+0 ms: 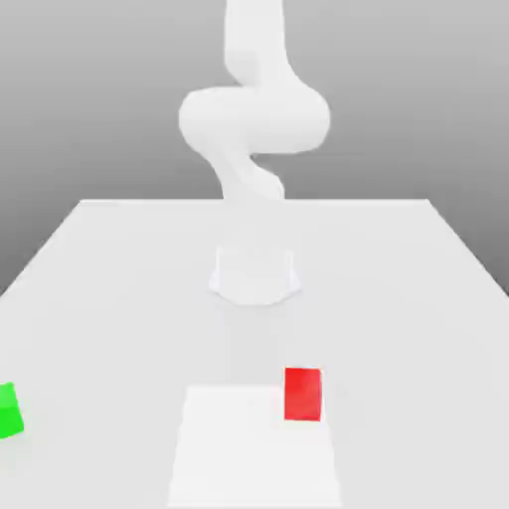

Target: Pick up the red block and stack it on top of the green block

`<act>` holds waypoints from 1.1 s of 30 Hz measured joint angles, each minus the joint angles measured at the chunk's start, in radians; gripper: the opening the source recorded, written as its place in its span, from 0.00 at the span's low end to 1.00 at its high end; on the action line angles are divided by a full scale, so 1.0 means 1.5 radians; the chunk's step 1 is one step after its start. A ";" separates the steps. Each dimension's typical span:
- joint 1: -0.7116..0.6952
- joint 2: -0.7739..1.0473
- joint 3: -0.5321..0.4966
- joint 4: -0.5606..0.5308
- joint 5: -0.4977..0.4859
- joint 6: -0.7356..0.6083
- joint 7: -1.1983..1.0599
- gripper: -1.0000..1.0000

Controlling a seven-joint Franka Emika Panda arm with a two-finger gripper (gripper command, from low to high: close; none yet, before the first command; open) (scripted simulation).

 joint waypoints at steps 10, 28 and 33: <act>0.012 0.223 0.051 -0.184 0.013 0.158 0.063 0.50; 0.070 0.617 0.027 -0.321 -0.071 0.458 0.190 0.00; 0.070 0.603 0.029 -0.324 -0.063 0.446 0.185 0.00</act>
